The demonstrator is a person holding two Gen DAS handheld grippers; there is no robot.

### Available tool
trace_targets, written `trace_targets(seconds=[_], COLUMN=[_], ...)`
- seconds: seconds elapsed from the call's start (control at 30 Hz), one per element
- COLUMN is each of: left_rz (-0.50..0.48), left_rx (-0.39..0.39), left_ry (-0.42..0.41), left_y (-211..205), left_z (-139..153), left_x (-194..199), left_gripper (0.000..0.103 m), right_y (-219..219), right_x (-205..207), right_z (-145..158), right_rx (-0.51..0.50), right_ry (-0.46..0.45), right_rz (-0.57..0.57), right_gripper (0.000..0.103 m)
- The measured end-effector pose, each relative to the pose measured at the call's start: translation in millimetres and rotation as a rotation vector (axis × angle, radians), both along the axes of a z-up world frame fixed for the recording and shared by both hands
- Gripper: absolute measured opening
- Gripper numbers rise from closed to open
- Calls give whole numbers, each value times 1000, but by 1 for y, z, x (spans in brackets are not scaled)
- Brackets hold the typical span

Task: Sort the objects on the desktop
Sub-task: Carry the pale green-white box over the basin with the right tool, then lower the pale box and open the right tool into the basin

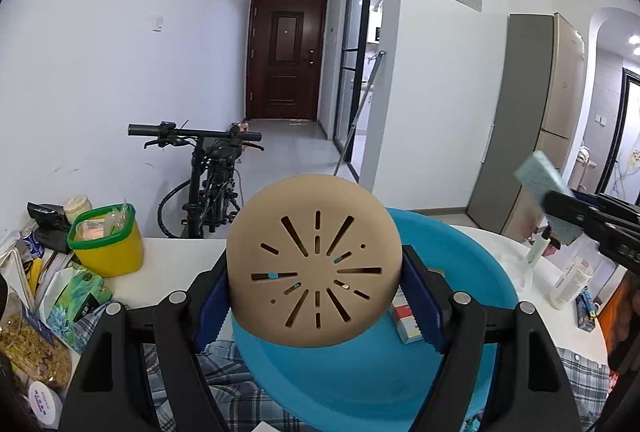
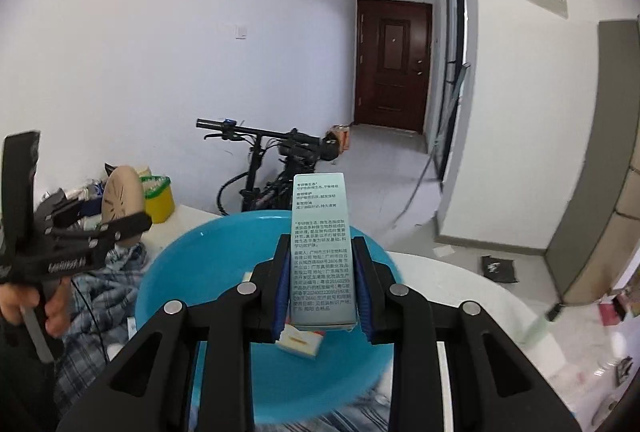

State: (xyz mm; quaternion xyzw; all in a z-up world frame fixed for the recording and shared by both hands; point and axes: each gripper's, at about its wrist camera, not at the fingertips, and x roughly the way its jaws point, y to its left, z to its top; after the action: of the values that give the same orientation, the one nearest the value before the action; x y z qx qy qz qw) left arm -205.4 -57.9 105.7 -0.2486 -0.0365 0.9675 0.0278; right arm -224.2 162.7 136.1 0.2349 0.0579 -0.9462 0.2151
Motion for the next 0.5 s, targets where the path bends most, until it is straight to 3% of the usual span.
trace_targets(seconds=[0.3,0.5], left_rz=[40,31], left_rx=[-30,-41], left_ry=[-22,-45], left_y=[-4,2], left_z=[-12,-20], left_x=[-11,-17], left_gripper=[79,79], right_y=[-29,-24], right_x=[-43,-47], right_z=[-50,-52], right_rx=[22,-10], right_ry=[-100,-109], right_rz=[54,55], right_gripper=[27,27])
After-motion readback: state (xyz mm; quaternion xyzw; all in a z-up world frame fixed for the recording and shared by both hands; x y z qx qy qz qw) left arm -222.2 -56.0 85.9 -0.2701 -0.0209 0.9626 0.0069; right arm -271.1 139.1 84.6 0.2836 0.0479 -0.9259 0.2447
